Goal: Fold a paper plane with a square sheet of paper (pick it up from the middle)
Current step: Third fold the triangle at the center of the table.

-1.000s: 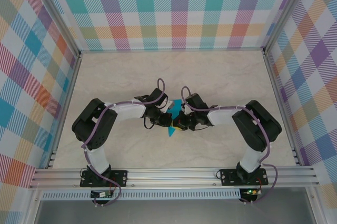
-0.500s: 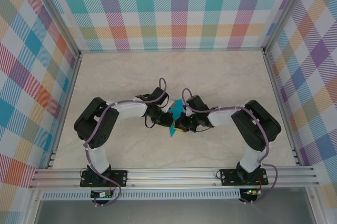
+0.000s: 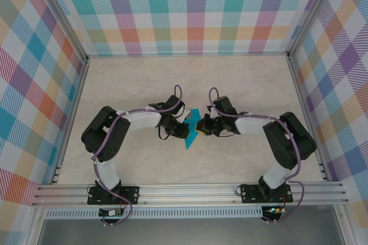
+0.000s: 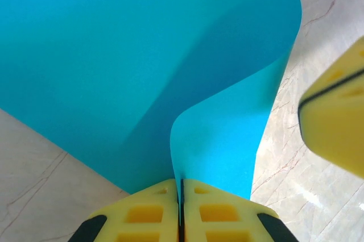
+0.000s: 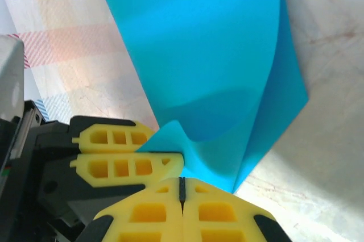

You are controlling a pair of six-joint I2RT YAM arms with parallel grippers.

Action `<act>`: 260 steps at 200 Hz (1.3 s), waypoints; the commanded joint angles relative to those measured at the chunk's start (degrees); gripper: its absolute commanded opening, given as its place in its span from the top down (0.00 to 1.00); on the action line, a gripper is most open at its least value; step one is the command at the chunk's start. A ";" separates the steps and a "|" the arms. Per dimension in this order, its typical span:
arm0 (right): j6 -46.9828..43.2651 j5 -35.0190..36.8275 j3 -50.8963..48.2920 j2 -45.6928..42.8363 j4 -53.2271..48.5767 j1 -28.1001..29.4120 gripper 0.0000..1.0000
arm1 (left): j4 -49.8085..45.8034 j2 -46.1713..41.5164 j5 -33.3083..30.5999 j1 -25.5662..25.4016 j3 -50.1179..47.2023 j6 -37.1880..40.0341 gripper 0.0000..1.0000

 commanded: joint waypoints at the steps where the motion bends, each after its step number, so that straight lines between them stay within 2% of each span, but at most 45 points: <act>1: -2.17 -2.75 2.26 2.42 0.07 -0.28 1.00 | -3.35 3.02 -0.94 0.03 0.05 1.22 0.92; 104: -4.97 -2.37 2.35 9.29 -0.31 -2.18 0.99 | -4.09 3.41 -1.19 0.01 -0.28 1.70 0.92; 172: -7.44 -5.29 5.70 3.07 -4.46 -5.14 0.97 | -4.23 3.25 -1.58 0.01 -0.21 1.85 0.92; 216: -8.35 -6.34 6.94 7.51 -3.97 -5.64 0.98 | -4.14 3.39 -1.37 0.01 -0.13 1.66 0.92; 260: -8.61 -2.45 6.20 11.13 -4.79 -5.73 0.99 | -4.31 3.52 -1.43 0.01 -0.19 1.83 0.92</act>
